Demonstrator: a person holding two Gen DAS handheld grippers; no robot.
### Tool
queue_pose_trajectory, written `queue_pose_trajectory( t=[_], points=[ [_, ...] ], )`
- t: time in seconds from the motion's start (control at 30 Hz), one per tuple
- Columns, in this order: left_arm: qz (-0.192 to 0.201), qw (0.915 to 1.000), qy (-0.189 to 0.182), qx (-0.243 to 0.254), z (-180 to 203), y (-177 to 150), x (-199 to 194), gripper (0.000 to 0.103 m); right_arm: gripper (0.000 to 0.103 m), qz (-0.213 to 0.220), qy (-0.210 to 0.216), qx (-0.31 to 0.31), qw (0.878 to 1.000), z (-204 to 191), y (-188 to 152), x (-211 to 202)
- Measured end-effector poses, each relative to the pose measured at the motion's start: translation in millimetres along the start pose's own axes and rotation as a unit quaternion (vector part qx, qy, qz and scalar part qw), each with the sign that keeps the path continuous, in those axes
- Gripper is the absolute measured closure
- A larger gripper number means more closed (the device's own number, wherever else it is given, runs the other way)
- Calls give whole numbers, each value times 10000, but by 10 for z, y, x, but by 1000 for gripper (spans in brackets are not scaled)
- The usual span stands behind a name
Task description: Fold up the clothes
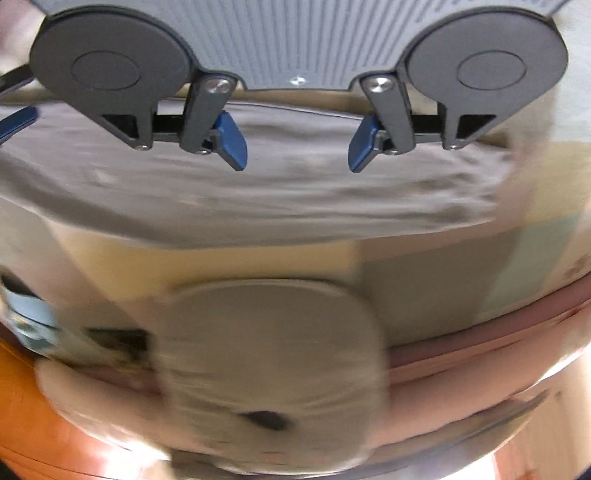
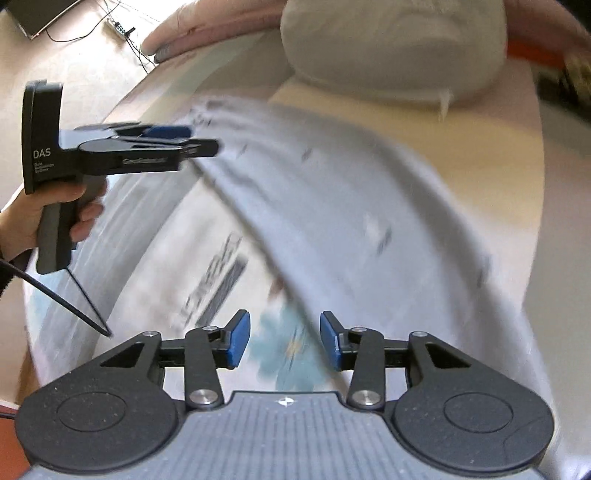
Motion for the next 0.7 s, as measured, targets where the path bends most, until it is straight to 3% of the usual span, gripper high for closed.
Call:
queue_pose_trajectory(
  t=[0.37, 0.6, 0.7],
  points=[
    [-374, 9984, -420, -28, 1264, -41, 15, 40, 55, 166, 94, 727, 9972, 569, -759, -681],
    [-912, 9950, -394, -47, 1642, -205, 151, 40, 54, 204, -451, 543, 9973, 1333, -837, -1194],
    [-919, 9950, -308, -235, 1689, -271, 139, 35, 54, 58, -523, 346, 9980, 1767, -737, -1277]
  ],
)
Point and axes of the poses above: each gripper's, at about its wrist camera, not at the fingertips, and x roughly the way its jaws point, z to its right, y to its top, the point moved 4 cm from there along x, roughly the way its jaws point, and after that the axes turned 4 degrees about -z, right-handed, at the moved point
